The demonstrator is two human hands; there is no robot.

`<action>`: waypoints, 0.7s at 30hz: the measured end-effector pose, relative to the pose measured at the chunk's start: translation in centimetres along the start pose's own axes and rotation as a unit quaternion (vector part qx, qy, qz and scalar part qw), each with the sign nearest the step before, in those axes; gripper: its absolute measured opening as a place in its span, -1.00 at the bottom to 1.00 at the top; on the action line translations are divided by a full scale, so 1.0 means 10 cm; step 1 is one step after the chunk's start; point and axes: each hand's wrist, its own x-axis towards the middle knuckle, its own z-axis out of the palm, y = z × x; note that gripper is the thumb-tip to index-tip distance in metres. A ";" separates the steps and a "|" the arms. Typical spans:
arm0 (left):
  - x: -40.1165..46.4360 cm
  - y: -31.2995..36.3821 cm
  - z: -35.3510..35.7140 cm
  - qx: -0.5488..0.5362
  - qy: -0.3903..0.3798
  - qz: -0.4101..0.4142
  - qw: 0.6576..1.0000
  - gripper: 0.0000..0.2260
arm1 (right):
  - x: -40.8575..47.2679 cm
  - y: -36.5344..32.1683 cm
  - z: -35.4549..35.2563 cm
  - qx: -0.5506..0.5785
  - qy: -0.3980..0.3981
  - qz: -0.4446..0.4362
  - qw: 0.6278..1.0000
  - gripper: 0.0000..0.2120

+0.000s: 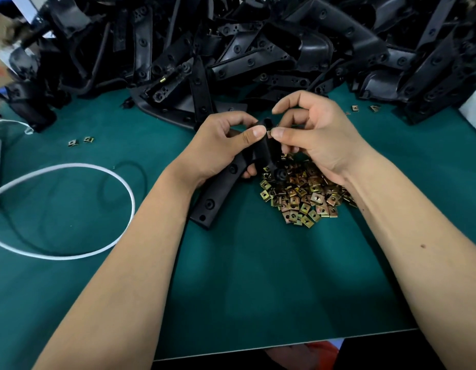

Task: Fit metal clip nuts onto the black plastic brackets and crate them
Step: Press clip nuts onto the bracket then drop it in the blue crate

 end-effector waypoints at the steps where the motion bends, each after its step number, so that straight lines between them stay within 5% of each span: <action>1: 0.01 0.01 0.00 -0.006 0.004 0.002 1.000 -0.84 | 0.01 0.00 0.00 -0.004 0.004 -0.005 1.000 -0.69; 4: 0.02 0.01 -0.04 -0.063 0.036 0.001 0.997 -0.79 | 0.03 0.00 -0.07 -0.049 0.046 -0.022 0.997 -0.70; 6: 0.02 0.01 -0.11 -0.118 0.065 -0.016 0.991 -0.71 | 0.04 0.02 -0.18 -0.187 0.071 -0.040 0.979 -0.87; 10: 0.03 -0.02 -0.18 -0.239 0.080 -0.050 0.966 -0.67 | 0.02 0.02 -0.32 -0.385 -0.015 -0.011 0.923 -0.90; 15: 0.04 -0.03 -0.20 -0.314 0.078 -0.075 0.943 -0.78 | 0.01 0.02 -0.18 -0.439 -0.065 -0.039 0.895 -0.90; 21: 0.00 -0.05 -0.17 -0.256 0.050 -0.047 0.964 -0.81 | 0.04 0.08 -0.11 -0.418 -0.023 -0.027 0.908 -0.92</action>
